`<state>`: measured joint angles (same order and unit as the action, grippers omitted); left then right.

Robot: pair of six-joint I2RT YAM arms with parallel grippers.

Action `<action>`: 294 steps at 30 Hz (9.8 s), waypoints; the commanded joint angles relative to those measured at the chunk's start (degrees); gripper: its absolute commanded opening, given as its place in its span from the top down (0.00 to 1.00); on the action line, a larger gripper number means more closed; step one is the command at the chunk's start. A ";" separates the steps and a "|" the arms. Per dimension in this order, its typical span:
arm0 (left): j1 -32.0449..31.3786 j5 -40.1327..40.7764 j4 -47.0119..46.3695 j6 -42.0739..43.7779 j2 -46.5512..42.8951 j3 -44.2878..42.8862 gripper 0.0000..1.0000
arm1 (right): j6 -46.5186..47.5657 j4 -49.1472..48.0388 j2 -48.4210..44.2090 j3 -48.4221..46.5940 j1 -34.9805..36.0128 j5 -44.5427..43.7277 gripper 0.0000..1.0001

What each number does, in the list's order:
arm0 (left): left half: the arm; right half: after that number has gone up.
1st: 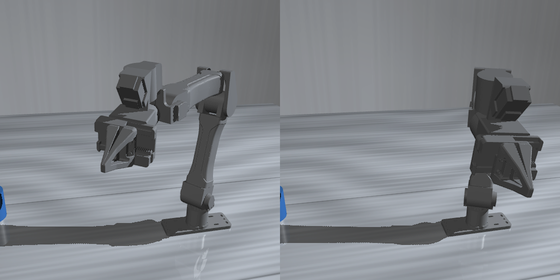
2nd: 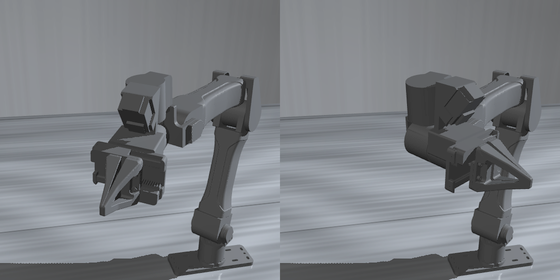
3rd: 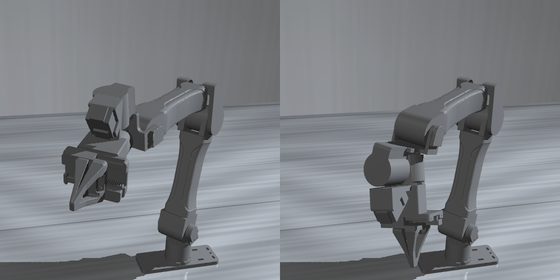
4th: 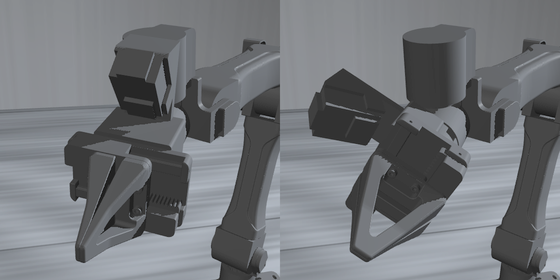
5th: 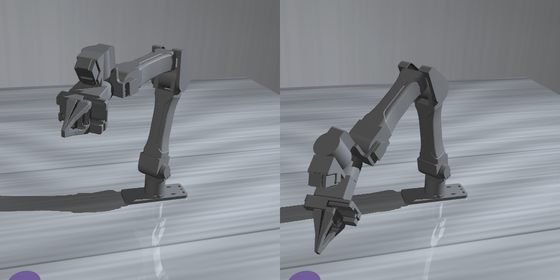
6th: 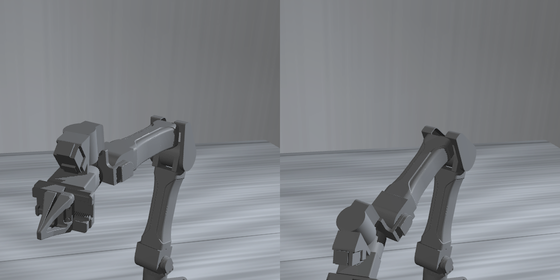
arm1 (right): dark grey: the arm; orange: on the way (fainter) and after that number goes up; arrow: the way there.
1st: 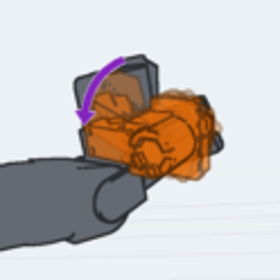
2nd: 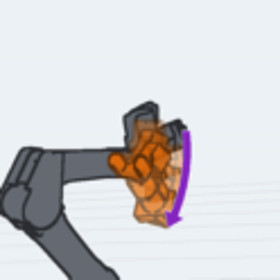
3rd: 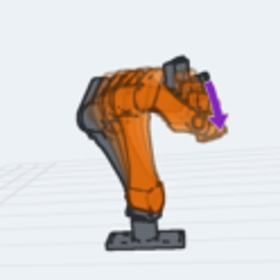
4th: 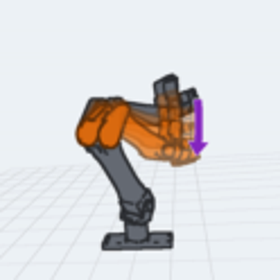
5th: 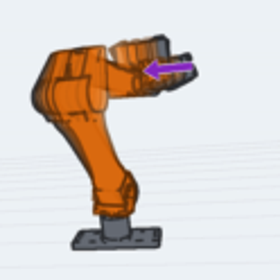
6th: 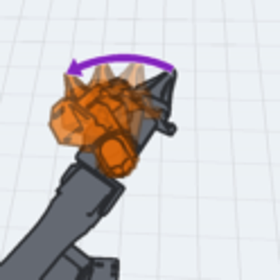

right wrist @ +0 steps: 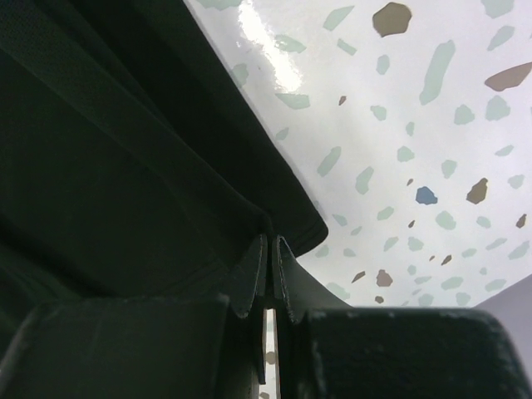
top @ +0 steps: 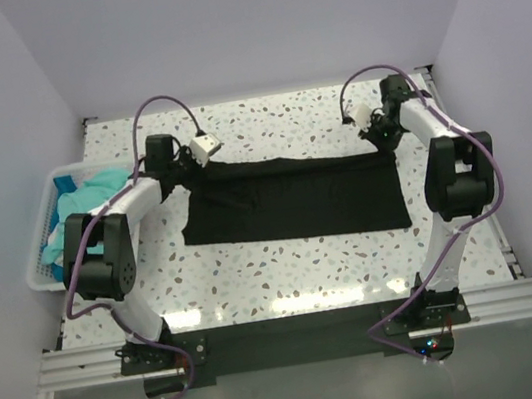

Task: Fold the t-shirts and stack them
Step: Fold the tshirt

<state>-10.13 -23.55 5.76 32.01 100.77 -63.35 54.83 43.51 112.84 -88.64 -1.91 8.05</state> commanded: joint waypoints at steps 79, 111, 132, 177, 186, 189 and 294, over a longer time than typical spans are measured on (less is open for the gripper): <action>-1.12 -7.30 32.56 12.28 5.85 -20.07 1.00 | -2.97 16.88 3.53 -6.72 1.47 -4.80 0.56; -3.14 -8.27 29.31 -3.00 14.01 -24.36 0.40 | -9.30 15.73 8.80 -10.94 5.08 -6.03 0.54; -8.24 -12.40 29.75 -3.27 16.48 -23.05 0.53 | -2.27 15.12 1.51 1.72 5.08 -8.05 0.67; -6.66 16.34 28.77 -14.45 22.84 -20.10 0.54 | -3.59 13.79 -4.10 18.21 8.93 -15.44 0.65; -5.78 14.41 29.37 -13.37 43.74 -72.73 0.45 | -10.18 34.24 -14.58 13.36 25.99 12.84 0.58; -5.34 11.97 13.92 -15.66 29.70 -53.55 0.32 | -9.83 36.47 -12.82 7.19 25.12 12.78 0.58; -11.21 -19.88 19.27 24.58 -31.75 20.16 0.00 | 3.88 8.00 -35.32 21.91 33.28 18.84 0.02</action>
<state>-16.95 -43.07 27.46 44.64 77.49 -52.23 51.05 45.15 76.40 -71.44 29.54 27.38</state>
